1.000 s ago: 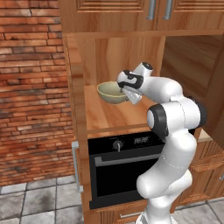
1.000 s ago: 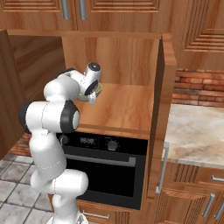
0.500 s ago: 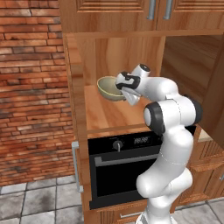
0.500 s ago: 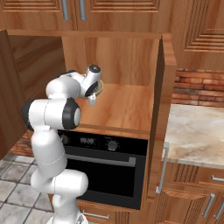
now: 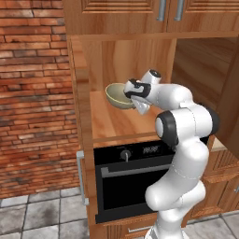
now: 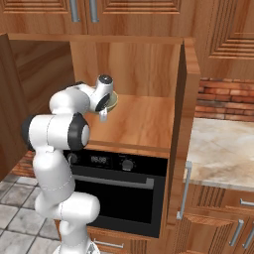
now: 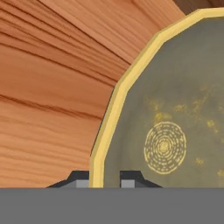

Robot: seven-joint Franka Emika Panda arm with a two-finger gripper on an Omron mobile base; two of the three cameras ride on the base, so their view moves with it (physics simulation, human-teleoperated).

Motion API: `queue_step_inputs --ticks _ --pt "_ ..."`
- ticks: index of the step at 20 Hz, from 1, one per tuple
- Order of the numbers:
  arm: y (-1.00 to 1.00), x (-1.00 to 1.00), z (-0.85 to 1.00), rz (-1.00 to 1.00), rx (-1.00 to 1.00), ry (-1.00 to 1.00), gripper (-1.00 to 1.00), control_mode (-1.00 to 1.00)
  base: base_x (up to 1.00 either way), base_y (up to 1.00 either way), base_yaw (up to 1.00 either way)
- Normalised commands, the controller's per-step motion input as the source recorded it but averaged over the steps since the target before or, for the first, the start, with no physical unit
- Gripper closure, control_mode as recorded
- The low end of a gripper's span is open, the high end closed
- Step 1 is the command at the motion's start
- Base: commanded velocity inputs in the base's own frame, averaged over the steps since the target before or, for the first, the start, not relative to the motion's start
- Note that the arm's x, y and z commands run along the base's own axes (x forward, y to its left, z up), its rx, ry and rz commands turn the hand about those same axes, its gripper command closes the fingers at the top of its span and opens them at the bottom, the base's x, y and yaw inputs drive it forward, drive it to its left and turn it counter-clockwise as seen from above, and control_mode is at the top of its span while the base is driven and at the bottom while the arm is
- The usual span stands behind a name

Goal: Retrieve the bowl from the cabinet, then place the raw meat into the bowl to avoid contamination.

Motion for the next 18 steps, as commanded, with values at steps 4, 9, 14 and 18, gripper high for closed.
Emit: queue_step_inputs --ticks 4,9,14,18 --pt "0.01 -0.47 0.01 -0.13 0.0 0.0 1.0 -1.0 0.0 0.0 0.0" --pt "0.01 -0.65 0.01 -0.15 0.0 -0.03 1.0 -1.0 0.0 0.0 0.0" --pt "0.0 -0.68 0.07 -0.15 0.0 -0.04 1.0 -1.0 0.0 0.0 0.0" --pt "-0.01 -0.53 0.2 -0.14 0.0 0.0 1.0 -1.0 0.0 0.0 0.0"
